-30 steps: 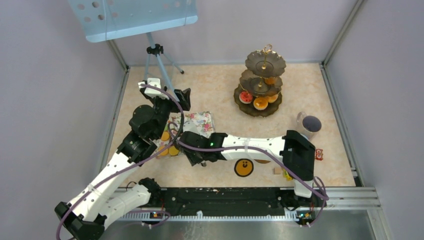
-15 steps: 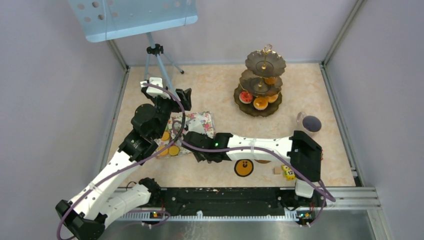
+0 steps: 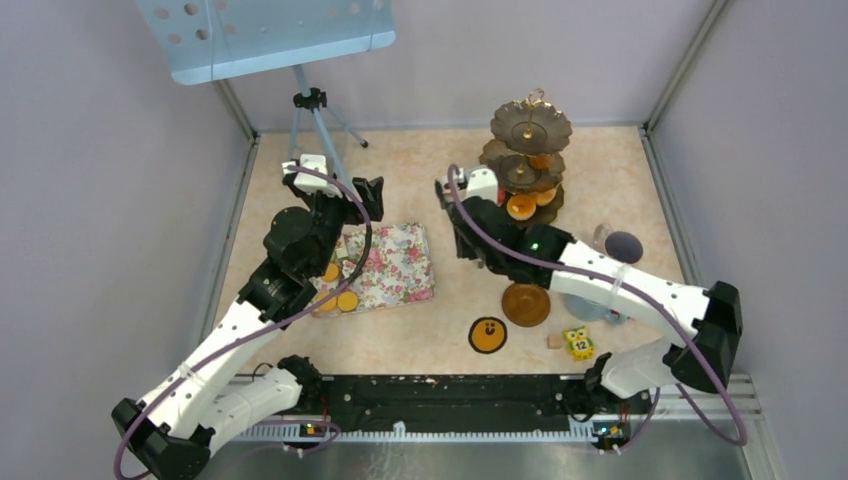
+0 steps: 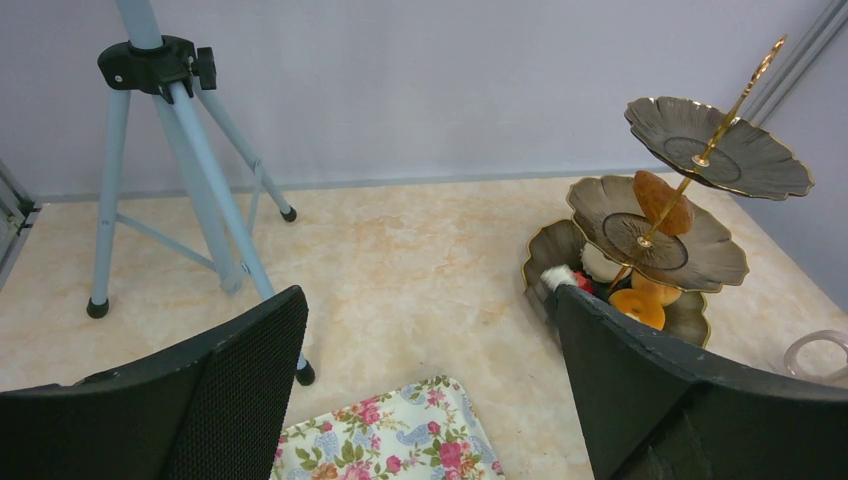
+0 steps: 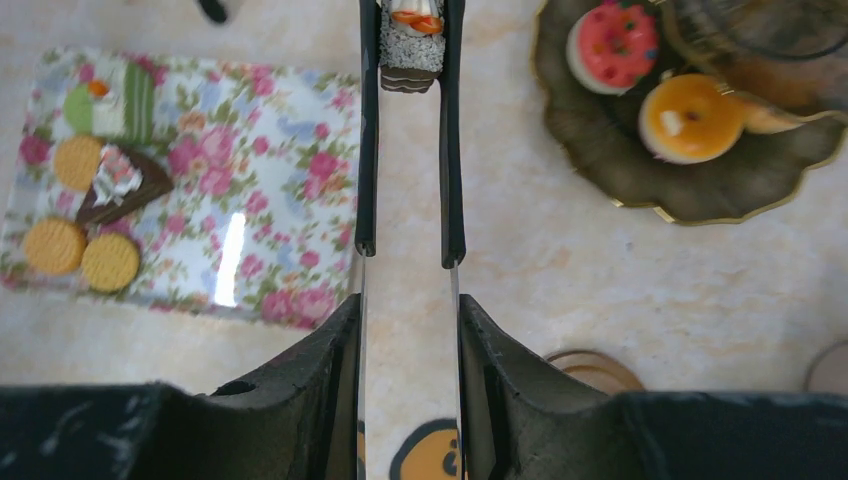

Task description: Serve the afternoon tea

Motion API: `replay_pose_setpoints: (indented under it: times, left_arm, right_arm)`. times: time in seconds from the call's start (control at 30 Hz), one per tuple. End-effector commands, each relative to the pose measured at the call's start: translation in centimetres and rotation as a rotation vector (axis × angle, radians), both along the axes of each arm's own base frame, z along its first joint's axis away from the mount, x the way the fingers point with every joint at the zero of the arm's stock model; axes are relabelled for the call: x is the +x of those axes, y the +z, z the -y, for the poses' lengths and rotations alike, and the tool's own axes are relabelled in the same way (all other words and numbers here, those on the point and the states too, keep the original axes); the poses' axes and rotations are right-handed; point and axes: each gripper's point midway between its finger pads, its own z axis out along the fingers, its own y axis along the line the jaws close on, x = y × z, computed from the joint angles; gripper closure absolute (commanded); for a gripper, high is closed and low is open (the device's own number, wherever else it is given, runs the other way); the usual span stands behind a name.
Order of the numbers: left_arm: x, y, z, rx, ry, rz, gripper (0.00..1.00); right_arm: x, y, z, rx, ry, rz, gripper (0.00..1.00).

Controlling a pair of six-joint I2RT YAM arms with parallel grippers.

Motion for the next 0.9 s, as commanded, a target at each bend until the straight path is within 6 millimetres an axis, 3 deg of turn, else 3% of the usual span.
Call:
replay_pose_setpoints:
  times: [0.0, 0.1, 0.23, 0.87]
  left_arm:
    - [0.0, 1.9, -0.3, -0.032, 0.008, 0.049, 0.01]
    - [0.0, 2.0, -0.3, -0.034, 0.005, 0.049, 0.01]
    - [-0.1, 2.1, -0.3, -0.037, 0.002, 0.053, 0.01]
    - [0.1, 1.7, -0.2, -0.029, 0.008, 0.043, 0.01]
  right_arm:
    - [4.0, 4.6, 3.8, 0.032, -0.106, 0.136, 0.81]
    - [6.6, 6.0, 6.3, 0.014, -0.171, 0.176, 0.81]
    - [9.0, 6.6, 8.7, -0.037, -0.228, 0.195, 0.81]
    - [15.3, 3.0, 10.3, -0.105, -0.29, 0.151, 0.79]
